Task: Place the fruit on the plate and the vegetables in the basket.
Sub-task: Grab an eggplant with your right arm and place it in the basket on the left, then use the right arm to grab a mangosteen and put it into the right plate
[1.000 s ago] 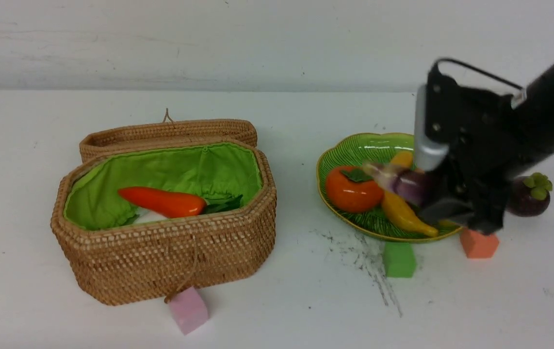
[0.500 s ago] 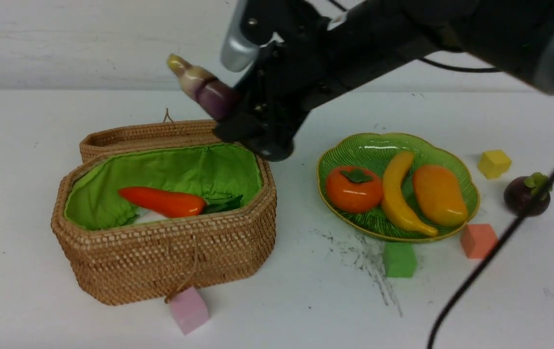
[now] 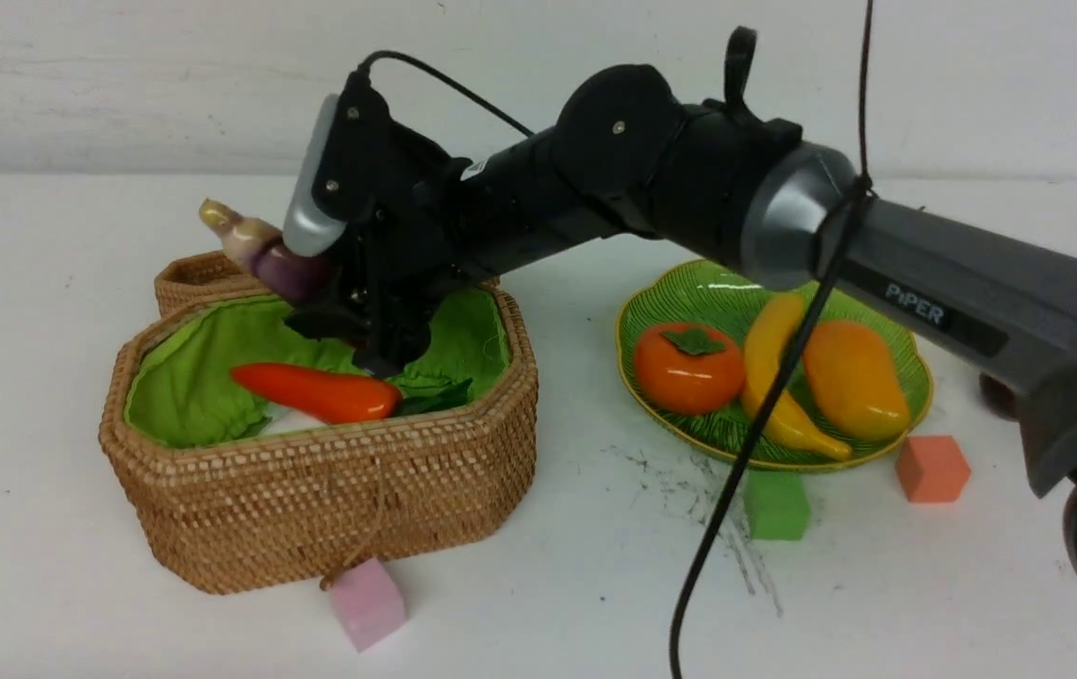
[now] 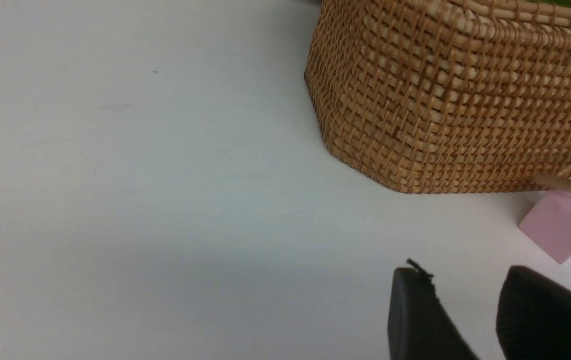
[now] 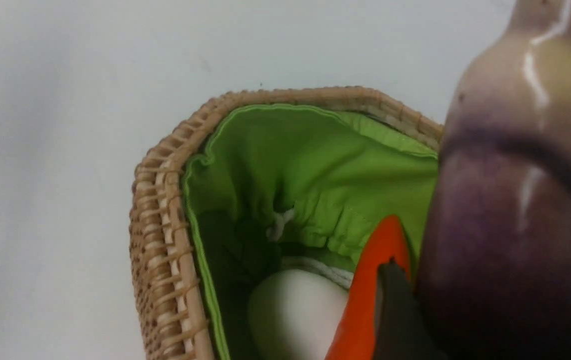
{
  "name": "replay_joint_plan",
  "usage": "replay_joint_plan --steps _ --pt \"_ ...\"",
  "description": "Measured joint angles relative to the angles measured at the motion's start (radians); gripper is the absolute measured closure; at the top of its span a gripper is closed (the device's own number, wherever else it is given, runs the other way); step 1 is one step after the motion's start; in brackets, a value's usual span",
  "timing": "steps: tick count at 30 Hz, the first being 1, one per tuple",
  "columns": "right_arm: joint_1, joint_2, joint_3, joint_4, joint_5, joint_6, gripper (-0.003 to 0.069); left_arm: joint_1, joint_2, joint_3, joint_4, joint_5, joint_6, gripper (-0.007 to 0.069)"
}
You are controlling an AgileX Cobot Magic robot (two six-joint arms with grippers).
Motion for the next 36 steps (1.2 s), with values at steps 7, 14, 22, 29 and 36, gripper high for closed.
replay_joint_plan --steps 7,14,22,29,36 --pt "0.0 -0.005 -0.003 -0.073 -0.007 0.128 0.0145 0.0 0.0 0.0 0.0 0.0 0.0 0.0386" --pt "-0.015 -0.095 -0.003 -0.266 0.079 0.278 -0.0017 0.0 0.0 0.0 0.0 0.0 0.0 0.0386" --pt "-0.206 -0.292 -0.012 -0.728 0.397 0.804 0.0073 0.0 0.0 0.0 0.0 0.0 0.0 0.0386" --pt "-0.539 -0.272 -0.013 -0.892 0.497 1.281 0.013 0.0 0.0 0.0 0.0 0.0 0.0 0.0386" --pt "-0.763 -0.154 -0.008 -0.758 0.503 1.425 0.0059 0.0 0.0 0.0 0.0 0.001 0.0 0.0386"
